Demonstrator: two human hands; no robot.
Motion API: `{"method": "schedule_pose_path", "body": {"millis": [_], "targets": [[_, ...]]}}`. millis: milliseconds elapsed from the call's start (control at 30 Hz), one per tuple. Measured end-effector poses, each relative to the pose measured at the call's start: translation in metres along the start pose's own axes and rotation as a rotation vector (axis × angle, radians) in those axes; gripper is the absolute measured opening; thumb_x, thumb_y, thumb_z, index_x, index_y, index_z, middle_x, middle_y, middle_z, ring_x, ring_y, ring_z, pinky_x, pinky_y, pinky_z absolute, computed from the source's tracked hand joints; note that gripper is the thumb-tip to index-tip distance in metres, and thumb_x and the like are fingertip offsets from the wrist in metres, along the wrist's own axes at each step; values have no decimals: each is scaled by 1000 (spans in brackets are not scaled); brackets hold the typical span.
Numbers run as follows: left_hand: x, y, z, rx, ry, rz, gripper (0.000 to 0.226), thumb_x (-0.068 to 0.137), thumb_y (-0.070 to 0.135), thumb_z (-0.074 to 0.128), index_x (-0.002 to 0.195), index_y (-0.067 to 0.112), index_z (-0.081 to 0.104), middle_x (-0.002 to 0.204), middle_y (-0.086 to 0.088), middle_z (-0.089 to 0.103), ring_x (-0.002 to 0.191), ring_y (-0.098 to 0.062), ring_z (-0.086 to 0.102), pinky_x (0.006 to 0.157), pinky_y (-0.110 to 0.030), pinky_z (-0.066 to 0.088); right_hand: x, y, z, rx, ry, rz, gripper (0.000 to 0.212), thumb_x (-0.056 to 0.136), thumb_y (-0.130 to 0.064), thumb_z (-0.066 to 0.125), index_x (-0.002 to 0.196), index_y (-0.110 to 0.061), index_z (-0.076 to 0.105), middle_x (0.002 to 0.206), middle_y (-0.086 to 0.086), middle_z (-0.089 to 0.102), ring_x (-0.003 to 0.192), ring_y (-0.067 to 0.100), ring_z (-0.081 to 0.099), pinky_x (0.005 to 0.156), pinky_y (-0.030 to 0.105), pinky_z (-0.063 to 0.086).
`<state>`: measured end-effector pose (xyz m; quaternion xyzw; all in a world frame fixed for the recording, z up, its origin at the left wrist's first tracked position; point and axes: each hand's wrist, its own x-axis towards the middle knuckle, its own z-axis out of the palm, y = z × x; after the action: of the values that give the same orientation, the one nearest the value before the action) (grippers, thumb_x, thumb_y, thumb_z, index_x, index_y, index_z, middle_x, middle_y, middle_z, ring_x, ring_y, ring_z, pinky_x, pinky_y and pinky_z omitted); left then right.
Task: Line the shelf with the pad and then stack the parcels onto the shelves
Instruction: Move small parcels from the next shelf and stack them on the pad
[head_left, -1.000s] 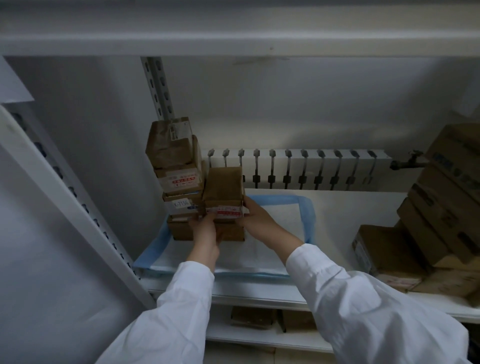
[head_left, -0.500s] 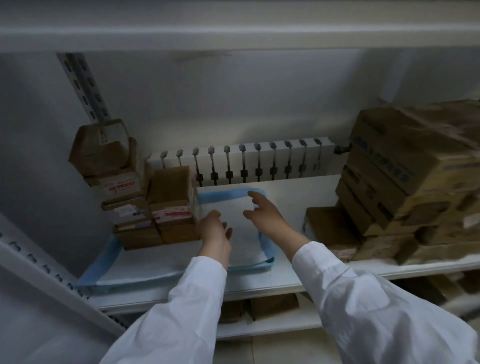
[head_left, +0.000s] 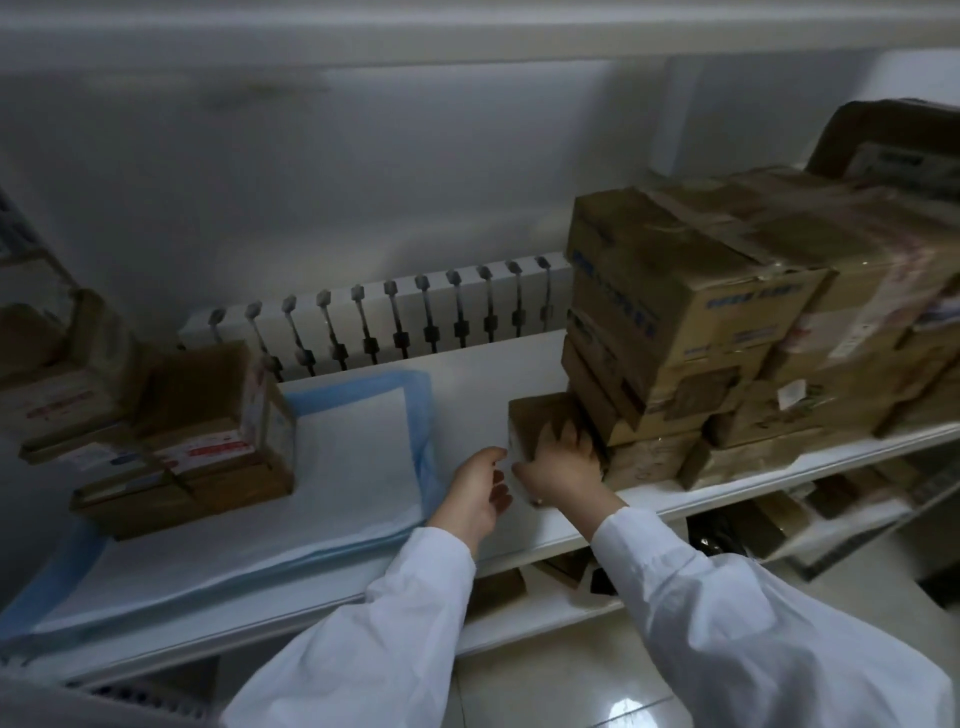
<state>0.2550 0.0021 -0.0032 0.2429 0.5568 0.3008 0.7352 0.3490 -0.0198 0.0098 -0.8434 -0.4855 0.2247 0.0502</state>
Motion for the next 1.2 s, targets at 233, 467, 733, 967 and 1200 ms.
{"method": "schedule_pose_path", "body": {"millis": [233, 467, 733, 967, 1200], "targets": [[9, -21, 29, 72, 0, -93, 47, 90, 36, 54, 128, 9, 51, 118, -15, 54, 101, -29, 50, 81, -35, 44, 6, 16, -8, 76, -26, 12, 67, 89, -40, 49, 147, -20, 20, 156, 14, 5, 143, 35, 8, 114, 46, 14], [9, -28, 35, 91, 6, -31, 55, 92, 49, 45, 136, 15, 43, 136, -9, 49, 127, -31, 41, 111, -45, 29, 10, 15, -16, 221, -22, 32, 72, 88, -35, 53, 148, -17, 16, 153, 14, 14, 138, 35, 21, 110, 44, 25], [11, -16, 29, -58, 63, 138, 51, 83, 35, 65, 127, 18, 44, 115, -13, 57, 99, -29, 55, 93, -48, 49, 11, 11, -23, 513, 100, -78, 55, 85, -29, 55, 135, -16, 40, 135, 12, 44, 127, 35, 41, 106, 45, 38], [-24, 18, 8, -513, -106, 309, 21, 90, 19, 55, 110, 13, 54, 111, -16, 59, 107, -32, 54, 96, -41, 44, 2, -4, -39, 1269, -66, -104, 76, 87, -33, 65, 147, -19, 21, 144, 9, 40, 128, 28, 43, 98, 32, 36], [-48, 38, -35, -699, -169, 466, 20, 91, 14, 45, 107, 9, 56, 102, -16, 61, 98, -30, 57, 101, -41, 42, -9, -44, -38, 1348, -389, -343, 53, 85, -19, 64, 132, -16, 40, 119, 3, 60, 111, 22, 56, 94, 30, 44]]}}
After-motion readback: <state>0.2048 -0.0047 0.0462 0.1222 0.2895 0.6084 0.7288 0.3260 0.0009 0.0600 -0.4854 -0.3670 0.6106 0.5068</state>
